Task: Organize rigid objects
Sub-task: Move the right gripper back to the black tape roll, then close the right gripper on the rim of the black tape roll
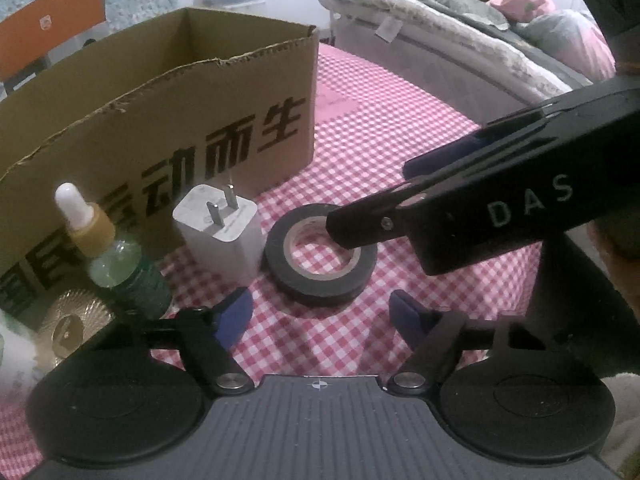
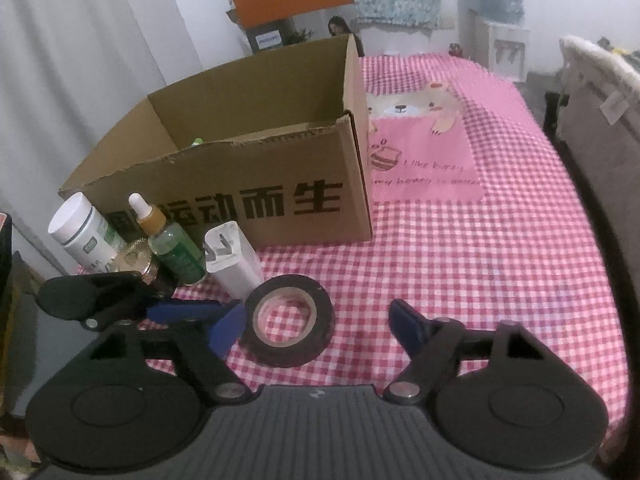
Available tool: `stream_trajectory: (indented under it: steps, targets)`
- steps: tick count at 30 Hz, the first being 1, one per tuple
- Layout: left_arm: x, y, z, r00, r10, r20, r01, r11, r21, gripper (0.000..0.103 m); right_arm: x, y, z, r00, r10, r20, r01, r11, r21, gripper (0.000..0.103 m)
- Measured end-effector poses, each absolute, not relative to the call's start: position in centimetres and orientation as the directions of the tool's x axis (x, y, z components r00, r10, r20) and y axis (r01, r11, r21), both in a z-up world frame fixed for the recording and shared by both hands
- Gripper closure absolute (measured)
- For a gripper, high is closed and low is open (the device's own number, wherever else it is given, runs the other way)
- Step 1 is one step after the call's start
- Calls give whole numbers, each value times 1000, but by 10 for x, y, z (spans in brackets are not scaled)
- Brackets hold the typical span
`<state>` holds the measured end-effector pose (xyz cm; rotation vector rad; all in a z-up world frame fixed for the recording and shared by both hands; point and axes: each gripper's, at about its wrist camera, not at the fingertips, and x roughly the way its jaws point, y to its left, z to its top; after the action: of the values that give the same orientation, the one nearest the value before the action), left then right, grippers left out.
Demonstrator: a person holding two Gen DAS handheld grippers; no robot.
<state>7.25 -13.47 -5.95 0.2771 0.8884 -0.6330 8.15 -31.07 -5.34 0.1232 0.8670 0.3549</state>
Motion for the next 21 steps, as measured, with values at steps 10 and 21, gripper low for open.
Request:
stream_trajectory:
  steps: [10, 21]
  targets:
    - [80, -140, -60, 444, -422, -790, 642, 765, -48, 37, 99, -307, -68, 527, 386, -757, -276, 920, 277, 68]
    - [74, -130, -58, 421, -445, -791, 628, 772, -100, 37, 94, -301, -69, 501, 392, -771, -285, 916, 281, 73]
